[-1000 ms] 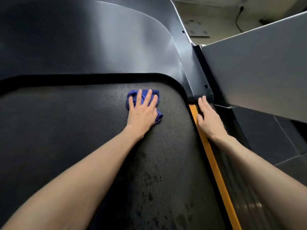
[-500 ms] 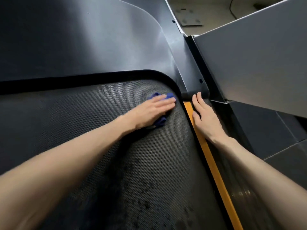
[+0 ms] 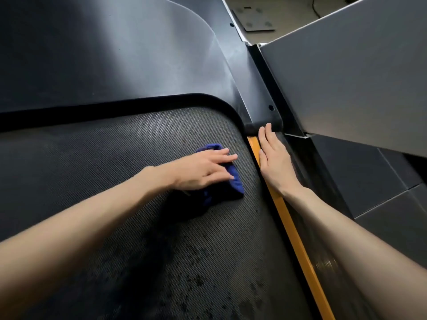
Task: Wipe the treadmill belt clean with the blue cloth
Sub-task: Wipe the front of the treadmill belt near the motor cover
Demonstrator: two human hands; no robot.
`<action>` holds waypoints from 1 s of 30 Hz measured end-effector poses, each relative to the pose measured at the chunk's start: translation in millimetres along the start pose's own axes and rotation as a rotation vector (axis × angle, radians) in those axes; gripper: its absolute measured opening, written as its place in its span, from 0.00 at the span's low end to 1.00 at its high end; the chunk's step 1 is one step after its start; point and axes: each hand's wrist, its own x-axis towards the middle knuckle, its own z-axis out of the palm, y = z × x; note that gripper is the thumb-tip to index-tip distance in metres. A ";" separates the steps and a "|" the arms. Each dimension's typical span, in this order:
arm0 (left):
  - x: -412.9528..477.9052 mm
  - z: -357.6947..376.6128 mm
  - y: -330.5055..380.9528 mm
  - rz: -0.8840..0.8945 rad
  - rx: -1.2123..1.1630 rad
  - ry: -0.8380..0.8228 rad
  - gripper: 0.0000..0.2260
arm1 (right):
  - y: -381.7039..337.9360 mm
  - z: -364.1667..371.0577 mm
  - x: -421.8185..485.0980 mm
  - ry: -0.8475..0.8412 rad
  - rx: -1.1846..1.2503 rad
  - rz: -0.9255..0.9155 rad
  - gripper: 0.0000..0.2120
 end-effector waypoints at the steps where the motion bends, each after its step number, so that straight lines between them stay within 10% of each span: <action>1: -3.5 7.9 3.0 -0.016 0.143 -0.004 0.21 | -0.3 0.3 0.0 0.002 -0.007 0.004 0.27; 14: 1.3 10.7 -24.5 0.066 0.507 0.186 0.19 | 0.7 5.6 -2.8 0.043 -0.057 -0.016 0.26; 20: 42.1 -25.0 -46.2 -0.597 0.315 0.408 0.17 | -0.8 8.4 -6.0 0.067 -0.101 -0.015 0.26; 22: 46.4 -9.5 -22.3 -0.449 0.285 0.448 0.13 | -2.3 8.5 -6.7 0.078 -0.116 -0.007 0.27; 27: 2.8 32.5 19.9 0.191 0.135 -0.079 0.18 | -1.2 8.2 -7.4 0.096 -0.141 -0.020 0.27; 30: 13.3 18.0 -14.7 0.171 0.208 -0.058 0.19 | -0.9 9.9 -8.7 0.112 -0.144 -0.035 0.27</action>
